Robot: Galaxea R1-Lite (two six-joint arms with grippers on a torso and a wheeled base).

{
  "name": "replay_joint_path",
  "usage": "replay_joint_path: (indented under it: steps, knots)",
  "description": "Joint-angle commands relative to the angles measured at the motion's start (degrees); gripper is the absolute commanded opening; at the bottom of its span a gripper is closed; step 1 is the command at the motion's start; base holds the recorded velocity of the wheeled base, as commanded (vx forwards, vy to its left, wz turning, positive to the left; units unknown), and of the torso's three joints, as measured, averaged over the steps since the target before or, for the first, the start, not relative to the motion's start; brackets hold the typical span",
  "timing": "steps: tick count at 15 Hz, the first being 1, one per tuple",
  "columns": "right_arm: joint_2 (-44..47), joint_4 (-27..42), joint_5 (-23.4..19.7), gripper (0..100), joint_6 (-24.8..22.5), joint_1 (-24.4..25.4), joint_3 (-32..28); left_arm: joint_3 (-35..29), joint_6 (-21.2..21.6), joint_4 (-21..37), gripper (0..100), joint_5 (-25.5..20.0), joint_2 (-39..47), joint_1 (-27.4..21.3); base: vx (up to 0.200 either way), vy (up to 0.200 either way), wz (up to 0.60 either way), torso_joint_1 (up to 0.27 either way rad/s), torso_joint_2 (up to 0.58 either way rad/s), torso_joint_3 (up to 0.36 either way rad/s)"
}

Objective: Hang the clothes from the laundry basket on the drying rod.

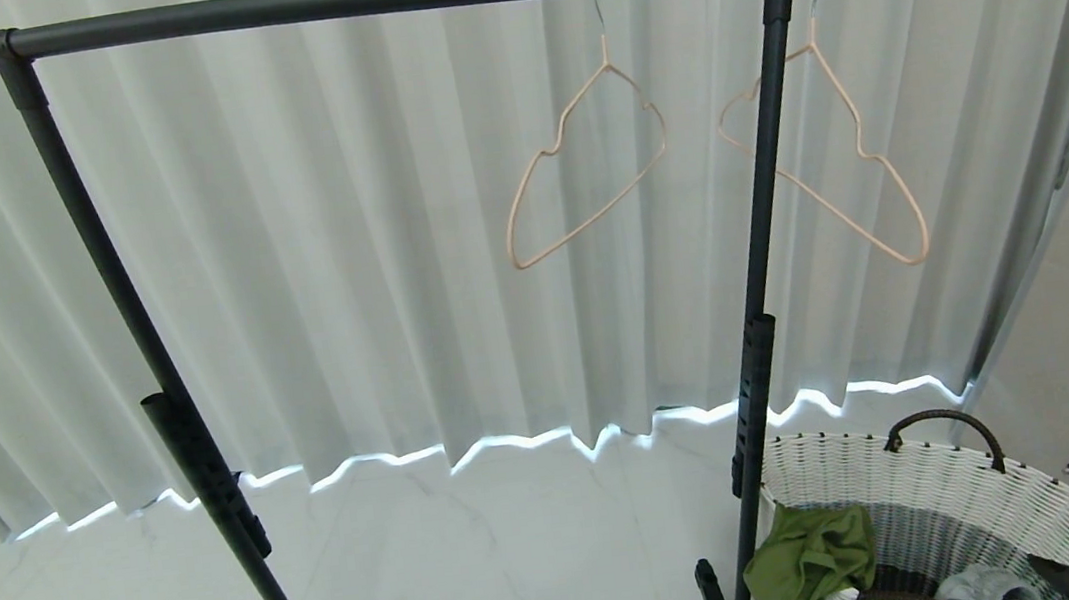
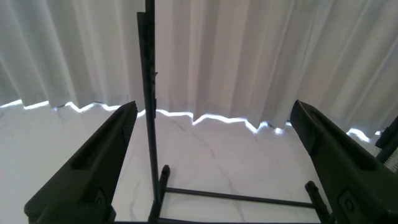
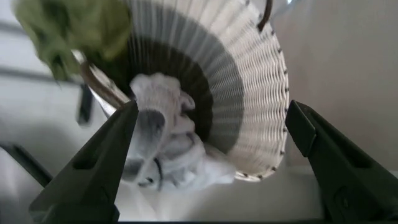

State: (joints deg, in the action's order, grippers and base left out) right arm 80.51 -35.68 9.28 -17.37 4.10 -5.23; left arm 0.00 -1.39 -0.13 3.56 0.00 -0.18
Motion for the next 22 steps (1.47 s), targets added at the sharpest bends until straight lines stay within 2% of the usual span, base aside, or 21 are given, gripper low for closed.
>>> replay_joint_path:
  steps: [1, 3, 7, 14, 17, 18, 20, 22]
  knots:
    - [8.17, -0.97, 2.24, 100, -1.88, -0.05, -0.04, 0.0, -0.02, -0.04, 100, 0.04, 0.0, 0.01, 0.0, 0.0, 0.0, 0.0, 0.0, 0.0]
    - [12.75, -3.78, 2.85, 100, -3.11, -0.05, -0.04, 0.0, -0.02, -0.04, 100, 0.04, 0.0, 0.01, 0.0, 0.0, 0.0, 0.0, 0.0, 0.0]
    - [18.11, -5.1, 3.99, 100, -9.08, -0.32, -0.04, 0.0, -0.02, -0.04, 100, 0.04, 0.0, 0.01, 0.0, 0.0, 0.0, 0.0, 0.0, 0.0]
    - [28.48, -10.2, 3.99, 100, -10.93, -0.32, -1.1, 0.0, -0.02, -0.04, 100, 0.04, 0.0, 0.01, 0.0, 0.0, 0.0, 0.0, 0.0, 0.0]
    - [34.72, -18.28, 4.08, 100, -11.37, -0.4, -1.1, 0.0, -0.02, -0.04, 100, 0.04, 0.0, 0.01, 0.0, 0.0, 0.0, 0.0, 0.0, 0.0]
    - [35.6, -19.69, 4.17, 0, -12.16, -0.4, -1.1, 0.0, -0.02, -0.04, 100, 0.04, 0.0, 0.01, 0.0, 0.0, 0.0, 0.0, 0.0, 0.0]
    - [35.68, -19.78, 4.26, 0, -12.86, -0.4, -1.1, 0.0, -0.02, -0.04, 100, 0.04, 0.0, 0.01, 0.0, 0.0, 0.0, 0.0, 0.0, 0.0]
    - [35.51, -19.78, 6.28, 0, -12.77, -0.49, -1.01, 0.0, -0.02, -0.04, 100, 0.04, 0.0, 0.01, 0.0, 0.0, 0.0, 0.0, 0.0, 0.0]
